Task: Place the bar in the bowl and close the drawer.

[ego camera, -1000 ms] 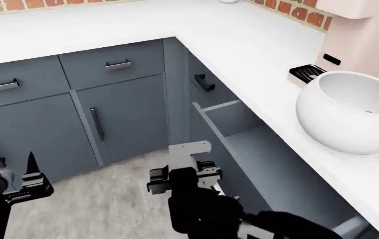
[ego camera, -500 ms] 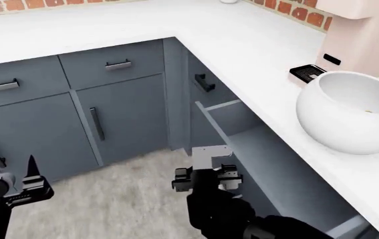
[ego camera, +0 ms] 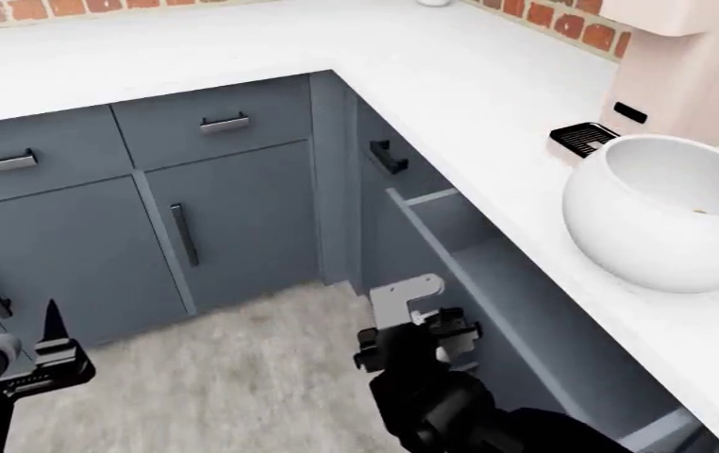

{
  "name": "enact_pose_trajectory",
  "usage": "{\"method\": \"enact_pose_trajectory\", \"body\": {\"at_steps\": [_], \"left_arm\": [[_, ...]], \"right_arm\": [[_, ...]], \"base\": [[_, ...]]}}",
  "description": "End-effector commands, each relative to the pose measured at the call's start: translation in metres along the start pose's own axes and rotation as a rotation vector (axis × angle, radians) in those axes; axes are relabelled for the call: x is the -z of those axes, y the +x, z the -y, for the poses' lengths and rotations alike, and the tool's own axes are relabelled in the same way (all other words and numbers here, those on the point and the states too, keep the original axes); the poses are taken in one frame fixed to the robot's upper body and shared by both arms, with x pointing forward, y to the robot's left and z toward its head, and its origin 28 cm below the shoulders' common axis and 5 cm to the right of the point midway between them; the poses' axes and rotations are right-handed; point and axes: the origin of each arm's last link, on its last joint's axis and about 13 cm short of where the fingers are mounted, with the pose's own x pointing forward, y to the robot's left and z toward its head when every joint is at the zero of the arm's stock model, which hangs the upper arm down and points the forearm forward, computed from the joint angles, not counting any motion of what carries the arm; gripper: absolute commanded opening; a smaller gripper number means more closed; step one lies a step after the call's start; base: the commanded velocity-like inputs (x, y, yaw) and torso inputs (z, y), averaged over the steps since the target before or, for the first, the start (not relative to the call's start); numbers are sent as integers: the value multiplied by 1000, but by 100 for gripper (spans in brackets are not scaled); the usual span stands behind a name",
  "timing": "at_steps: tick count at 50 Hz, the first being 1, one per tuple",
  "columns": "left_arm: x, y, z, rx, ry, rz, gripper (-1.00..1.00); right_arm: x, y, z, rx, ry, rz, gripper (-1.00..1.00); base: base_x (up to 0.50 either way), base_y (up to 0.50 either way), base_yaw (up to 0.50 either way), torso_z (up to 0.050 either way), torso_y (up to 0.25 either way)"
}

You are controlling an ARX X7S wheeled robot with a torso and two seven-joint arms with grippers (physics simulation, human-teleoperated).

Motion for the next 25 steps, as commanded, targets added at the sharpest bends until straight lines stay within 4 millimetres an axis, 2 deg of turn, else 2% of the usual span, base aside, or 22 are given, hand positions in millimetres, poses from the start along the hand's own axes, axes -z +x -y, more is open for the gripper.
{"method": "enact_pose_trajectory", "body": {"at_steps": [1, 25], "left_arm": [[1, -2, -1, -5, 2, -4, 100], [0, -6, -5, -14, 12, -6, 100]], "right_arm": [[12, 10, 16, 114, -194, -12, 100], [24, 26, 52, 262, -280, -154, 100]], "base": [[0, 0, 0, 0, 0], [0, 0, 0, 0, 0]]}}
